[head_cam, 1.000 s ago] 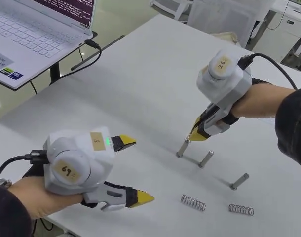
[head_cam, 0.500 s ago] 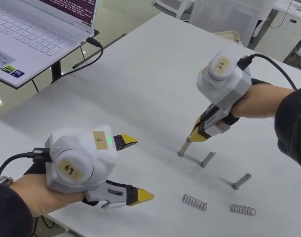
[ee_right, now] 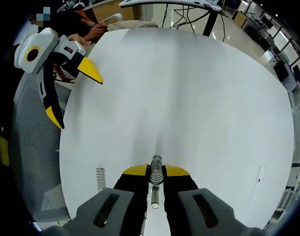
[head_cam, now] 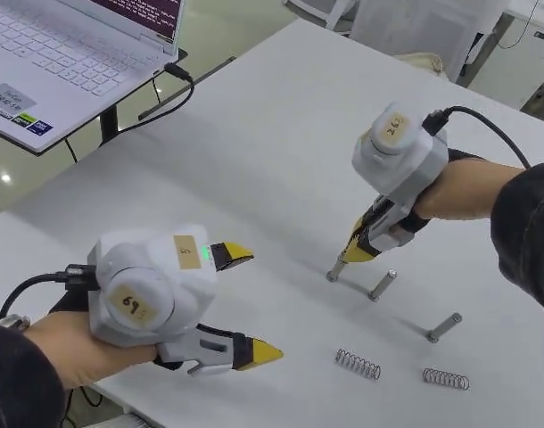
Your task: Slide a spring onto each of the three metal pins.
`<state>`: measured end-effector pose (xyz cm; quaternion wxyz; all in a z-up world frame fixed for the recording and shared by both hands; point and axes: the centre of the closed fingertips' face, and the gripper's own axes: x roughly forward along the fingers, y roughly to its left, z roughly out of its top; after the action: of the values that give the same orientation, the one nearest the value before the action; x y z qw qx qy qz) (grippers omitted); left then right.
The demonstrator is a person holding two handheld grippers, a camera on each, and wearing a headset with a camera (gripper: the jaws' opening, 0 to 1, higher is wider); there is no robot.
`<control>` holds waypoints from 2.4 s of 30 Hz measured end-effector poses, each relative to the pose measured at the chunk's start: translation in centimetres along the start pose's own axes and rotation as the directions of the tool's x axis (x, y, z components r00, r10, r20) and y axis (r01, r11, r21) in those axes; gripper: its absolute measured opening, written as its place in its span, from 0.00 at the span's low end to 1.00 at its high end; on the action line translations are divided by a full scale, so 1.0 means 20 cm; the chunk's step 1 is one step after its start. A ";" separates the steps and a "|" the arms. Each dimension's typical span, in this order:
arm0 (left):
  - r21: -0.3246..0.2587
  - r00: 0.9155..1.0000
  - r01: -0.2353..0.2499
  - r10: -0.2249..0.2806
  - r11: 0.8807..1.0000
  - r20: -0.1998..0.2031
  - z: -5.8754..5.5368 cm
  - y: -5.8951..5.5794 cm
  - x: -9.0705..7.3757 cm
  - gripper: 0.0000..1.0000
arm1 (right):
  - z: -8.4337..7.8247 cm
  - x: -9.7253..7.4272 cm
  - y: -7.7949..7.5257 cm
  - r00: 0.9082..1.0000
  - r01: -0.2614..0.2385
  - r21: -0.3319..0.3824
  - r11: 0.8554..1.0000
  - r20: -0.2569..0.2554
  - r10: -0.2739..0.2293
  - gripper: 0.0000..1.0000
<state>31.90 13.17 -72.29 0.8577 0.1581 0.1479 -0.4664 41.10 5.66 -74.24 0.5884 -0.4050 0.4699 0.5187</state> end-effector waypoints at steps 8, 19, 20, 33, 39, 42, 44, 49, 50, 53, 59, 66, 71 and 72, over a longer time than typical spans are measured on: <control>-0.001 1.000 0.008 -0.008 1.000 -0.006 0.00 -0.01 0.01 0.61 | -0.01 0.06 0.00 1.000 0.001 0.010 1.000 0.000 -0.001 0.08; -0.006 1.000 0.009 -0.010 1.000 -0.011 -0.01 -0.01 0.01 0.61 | -0.02 0.15 -0.02 1.000 0.014 0.012 1.000 -0.012 -0.013 0.08; -0.005 1.000 0.010 -0.010 1.000 -0.011 -0.01 -0.01 0.01 0.60 | -0.03 0.16 -0.02 1.000 0.014 0.012 1.000 -0.015 -0.014 0.08; -0.007 1.000 0.011 -0.011 1.000 -0.019 -0.01 -0.02 0.01 0.60 | -0.04 0.20 -0.05 1.000 0.025 0.019 1.000 -0.014 -0.025 0.09; -0.006 1.000 0.014 -0.014 1.000 -0.020 -0.01 -0.03 0.01 0.59 | -0.04 0.20 -0.03 1.000 0.026 0.009 1.000 -0.010 -0.026 0.11; -0.009 1.000 0.015 -0.015 1.000 -0.019 -0.01 -0.03 0.01 0.59 | -0.04 0.20 -0.01 1.000 0.018 0.010 1.000 -0.004 -0.018 0.16; -0.008 1.000 0.018 -0.018 1.000 -0.022 -0.01 -0.03 0.01 0.59 | -0.04 0.19 -0.01 1.000 0.028 0.008 1.000 -0.004 -0.028 0.17; -0.004 0.999 0.022 -0.022 1.000 -0.023 -0.01 -0.03 0.02 0.59 | -0.04 0.15 -0.01 0.999 0.032 0.015 0.999 0.014 -0.032 0.20; -0.003 0.999 0.024 -0.024 1.000 -0.024 -0.01 -0.03 0.02 0.59 | -0.03 0.14 -0.01 0.999 0.035 0.016 0.999 0.018 -0.036 0.21; 0.003 0.999 0.031 -0.031 1.000 -0.027 0.00 -0.04 0.02 0.58 | -0.04 0.13 -0.02 0.999 0.044 0.020 0.999 0.028 -0.045 0.22; 0.017 0.999 0.044 -0.043 0.999 -0.030 0.01 -0.05 0.04 0.58 | -0.04 0.05 -0.03 0.996 0.072 0.027 0.997 0.049 -0.073 0.23; 0.036 0.997 0.063 -0.062 0.997 -0.038 0.03 -0.06 0.05 0.58 | -0.06 -0.03 -0.03 0.991 0.101 0.044 0.994 0.088 -0.104 0.24; 0.050 0.996 0.083 -0.081 0.995 -0.049 0.05 -0.08 0.07 0.57 | -0.06 -0.11 -0.03 0.983 0.128 0.067 0.989 0.124 -0.136 0.25; 0.054 0.995 0.088 -0.085 0.995 -0.052 0.05 -0.09 0.07 0.57 | -0.06 -0.13 -0.03 0.980 0.136 0.071 0.988 0.134 -0.144 0.25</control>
<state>31.23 10.84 -72.21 0.8279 0.1872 0.1624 -0.5032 41.51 3.77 -72.03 0.6668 -0.3817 0.4140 0.4881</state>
